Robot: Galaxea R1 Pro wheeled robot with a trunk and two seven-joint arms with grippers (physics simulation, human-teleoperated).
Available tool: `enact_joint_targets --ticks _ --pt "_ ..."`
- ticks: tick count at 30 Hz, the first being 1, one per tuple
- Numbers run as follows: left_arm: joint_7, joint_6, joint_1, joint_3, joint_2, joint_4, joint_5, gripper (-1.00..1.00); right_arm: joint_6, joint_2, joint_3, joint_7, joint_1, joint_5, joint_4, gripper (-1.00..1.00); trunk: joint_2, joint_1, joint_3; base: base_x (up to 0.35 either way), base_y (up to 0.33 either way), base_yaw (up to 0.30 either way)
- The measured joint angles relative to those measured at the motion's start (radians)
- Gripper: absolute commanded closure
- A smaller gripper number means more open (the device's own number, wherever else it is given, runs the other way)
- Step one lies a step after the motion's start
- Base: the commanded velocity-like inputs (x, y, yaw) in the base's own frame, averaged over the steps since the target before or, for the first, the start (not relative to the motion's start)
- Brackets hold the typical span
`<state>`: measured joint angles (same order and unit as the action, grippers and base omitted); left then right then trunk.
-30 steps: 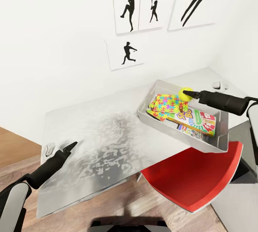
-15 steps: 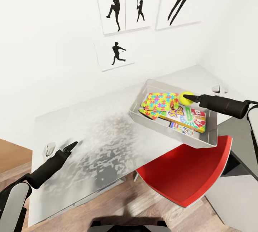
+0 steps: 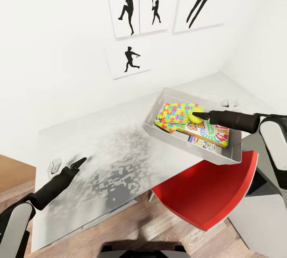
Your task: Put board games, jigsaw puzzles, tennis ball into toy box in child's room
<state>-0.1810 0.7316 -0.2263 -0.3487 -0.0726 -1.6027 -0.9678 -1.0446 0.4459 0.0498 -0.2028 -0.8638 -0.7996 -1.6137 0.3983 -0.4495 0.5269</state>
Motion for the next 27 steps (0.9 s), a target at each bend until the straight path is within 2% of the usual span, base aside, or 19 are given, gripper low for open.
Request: enact_joint_targets --ticks 2,7,11,24,27 --pt "0.0 0.0 0.0 0.0 0.0 0.0 0.0 -1.0 0.0 0.0 0.011 0.018 -0.001 0.001 0.0 1.0 0.0 0.0 0.0 0.0 0.0 -0.001" --pt "0.0 0.0 0.0 0.0 0.0 0.0 0.0 -1.0 0.0 -0.002 0.041 0.126 -0.007 0.003 0.002 1.0 0.0 0.0 0.0 0.0 0.0 0.0" --pt "0.0 0.0 0.0 0.0 0.0 0.0 0.001 -1.0 0.0 0.001 0.051 0.171 -0.008 0.008 0.003 1.0 0.0 0.0 0.0 0.0 0.0 0.0" --pt "0.0 0.0 0.0 -0.001 -0.001 0.0 0.001 -1.0 0.0 0.006 0.061 0.2 -0.006 0.011 0.005 1.0 0.0 0.0 0.0 0.0 0.0 0.0" --pt "0.0 0.0 0.0 -0.001 -0.001 0.0 0.001 -1.0 0.0 0.015 0.062 0.202 -0.005 0.012 0.005 1.0 0.0 0.0 0.0 0.0 0.0 0.0"
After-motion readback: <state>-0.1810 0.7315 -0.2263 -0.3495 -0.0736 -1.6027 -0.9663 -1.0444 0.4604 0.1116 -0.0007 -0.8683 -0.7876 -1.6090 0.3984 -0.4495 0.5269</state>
